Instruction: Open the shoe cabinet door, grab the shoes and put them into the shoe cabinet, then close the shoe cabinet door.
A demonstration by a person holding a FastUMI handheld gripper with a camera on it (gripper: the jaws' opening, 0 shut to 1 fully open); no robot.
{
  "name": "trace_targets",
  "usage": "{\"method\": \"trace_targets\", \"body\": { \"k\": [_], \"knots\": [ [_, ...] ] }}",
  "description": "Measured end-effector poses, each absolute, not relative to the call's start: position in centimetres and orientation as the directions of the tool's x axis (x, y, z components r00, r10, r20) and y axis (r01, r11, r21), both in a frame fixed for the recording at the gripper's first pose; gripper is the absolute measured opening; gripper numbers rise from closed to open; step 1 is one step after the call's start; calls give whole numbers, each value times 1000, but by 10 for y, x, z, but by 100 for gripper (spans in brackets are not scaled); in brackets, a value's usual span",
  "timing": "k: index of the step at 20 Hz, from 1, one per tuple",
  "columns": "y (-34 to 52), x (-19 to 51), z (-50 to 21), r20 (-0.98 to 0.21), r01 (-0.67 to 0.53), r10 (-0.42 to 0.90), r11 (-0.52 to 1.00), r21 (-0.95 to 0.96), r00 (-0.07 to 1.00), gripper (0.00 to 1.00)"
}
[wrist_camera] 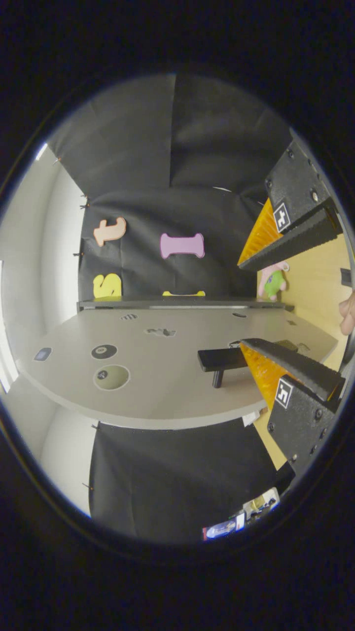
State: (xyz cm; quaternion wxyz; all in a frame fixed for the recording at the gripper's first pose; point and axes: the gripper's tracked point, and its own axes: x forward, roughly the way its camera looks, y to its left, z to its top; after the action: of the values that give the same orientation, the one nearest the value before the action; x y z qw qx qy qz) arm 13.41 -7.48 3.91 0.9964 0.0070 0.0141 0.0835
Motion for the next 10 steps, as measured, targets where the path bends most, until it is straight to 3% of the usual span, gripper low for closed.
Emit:
{"method": "trace_targets", "body": {
  "k": [10],
  "knots": [
    [-17, 137, 33, -34, -131, 131, 991, 9, 991, 92]
  ]
}}
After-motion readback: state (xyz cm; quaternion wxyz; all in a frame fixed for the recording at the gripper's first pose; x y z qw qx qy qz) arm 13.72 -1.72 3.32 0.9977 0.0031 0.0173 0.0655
